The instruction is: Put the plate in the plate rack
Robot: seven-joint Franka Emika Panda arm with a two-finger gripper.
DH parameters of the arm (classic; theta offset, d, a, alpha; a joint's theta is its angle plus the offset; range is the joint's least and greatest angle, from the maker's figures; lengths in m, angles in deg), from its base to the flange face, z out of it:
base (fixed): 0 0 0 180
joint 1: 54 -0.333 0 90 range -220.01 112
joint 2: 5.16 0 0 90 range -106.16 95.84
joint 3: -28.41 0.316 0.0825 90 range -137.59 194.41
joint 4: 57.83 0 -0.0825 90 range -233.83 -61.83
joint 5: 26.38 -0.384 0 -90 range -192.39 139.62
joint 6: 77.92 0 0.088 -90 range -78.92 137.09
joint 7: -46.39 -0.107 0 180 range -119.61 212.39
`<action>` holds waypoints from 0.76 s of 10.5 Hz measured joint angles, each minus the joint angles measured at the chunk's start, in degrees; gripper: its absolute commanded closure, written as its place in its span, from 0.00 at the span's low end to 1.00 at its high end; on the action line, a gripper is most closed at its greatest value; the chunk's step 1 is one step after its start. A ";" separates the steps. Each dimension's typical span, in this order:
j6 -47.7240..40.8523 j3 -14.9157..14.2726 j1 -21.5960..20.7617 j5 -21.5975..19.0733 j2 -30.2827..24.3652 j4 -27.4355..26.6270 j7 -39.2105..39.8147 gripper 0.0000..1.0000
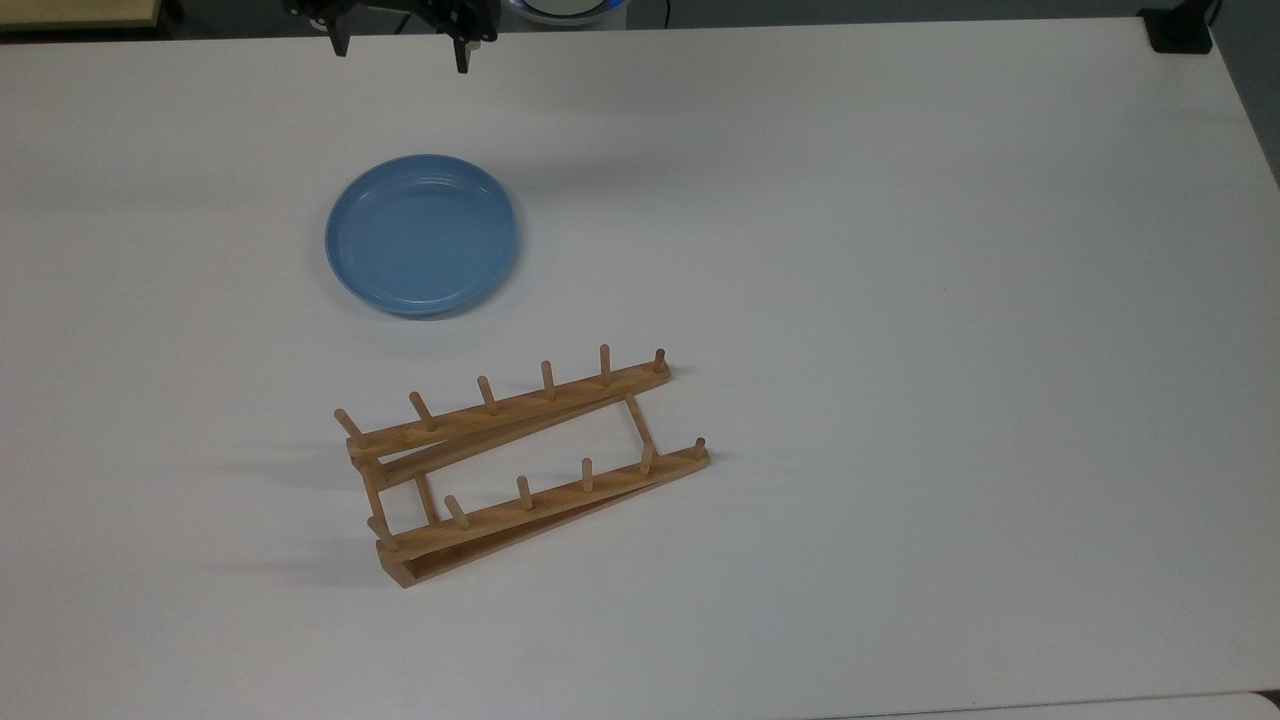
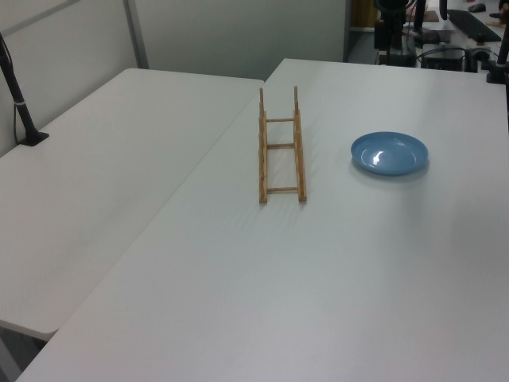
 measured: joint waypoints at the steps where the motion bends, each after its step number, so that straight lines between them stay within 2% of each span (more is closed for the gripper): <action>1: 0.00 0.00 0.00 -0.02 0.14 0.00 -0.08 0.00; 8: 0.00 0.00 0.01 -0.02 1.00 -0.01 -0.08 0.00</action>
